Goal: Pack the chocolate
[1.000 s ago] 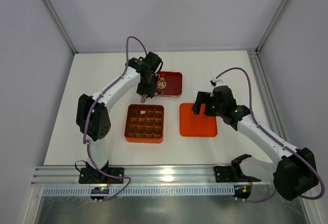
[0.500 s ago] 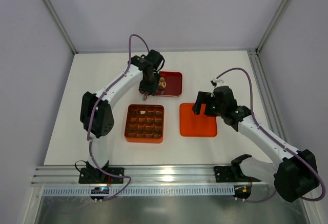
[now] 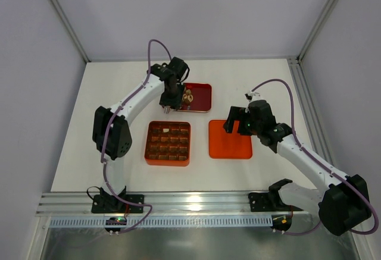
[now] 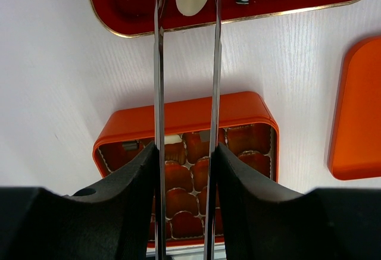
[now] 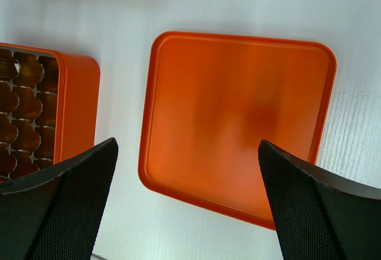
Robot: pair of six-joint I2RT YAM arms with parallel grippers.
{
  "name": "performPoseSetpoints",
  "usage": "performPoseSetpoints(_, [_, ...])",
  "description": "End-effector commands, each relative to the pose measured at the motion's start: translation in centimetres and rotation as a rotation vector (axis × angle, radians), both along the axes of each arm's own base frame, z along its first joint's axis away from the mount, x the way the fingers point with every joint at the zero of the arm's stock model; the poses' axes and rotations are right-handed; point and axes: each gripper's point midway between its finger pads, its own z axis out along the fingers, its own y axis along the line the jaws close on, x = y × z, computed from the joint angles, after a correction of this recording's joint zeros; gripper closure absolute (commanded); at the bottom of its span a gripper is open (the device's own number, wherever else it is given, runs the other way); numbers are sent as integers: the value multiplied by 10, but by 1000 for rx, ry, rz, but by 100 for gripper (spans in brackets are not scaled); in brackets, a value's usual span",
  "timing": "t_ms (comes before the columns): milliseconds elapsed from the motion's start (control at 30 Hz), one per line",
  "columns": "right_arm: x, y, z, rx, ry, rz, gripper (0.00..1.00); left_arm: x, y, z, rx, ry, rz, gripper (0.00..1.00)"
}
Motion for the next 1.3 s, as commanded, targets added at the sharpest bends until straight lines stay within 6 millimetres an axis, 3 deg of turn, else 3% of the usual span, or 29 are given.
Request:
performPoseSetpoints(0, [3, 0, 7, 7, -34, -3, 0, 2, 2, 22, -18, -51, -19, 58])
performPoseSetpoints(567, [3, 3, 7, 21, -29, 1, 0, -4, 2, 16, -13, -19, -40, 66])
performPoseSetpoints(1267, [4, 2, 3, 13, -19, -3, 0, 11, 2, 39, -5, -93, -35, 74])
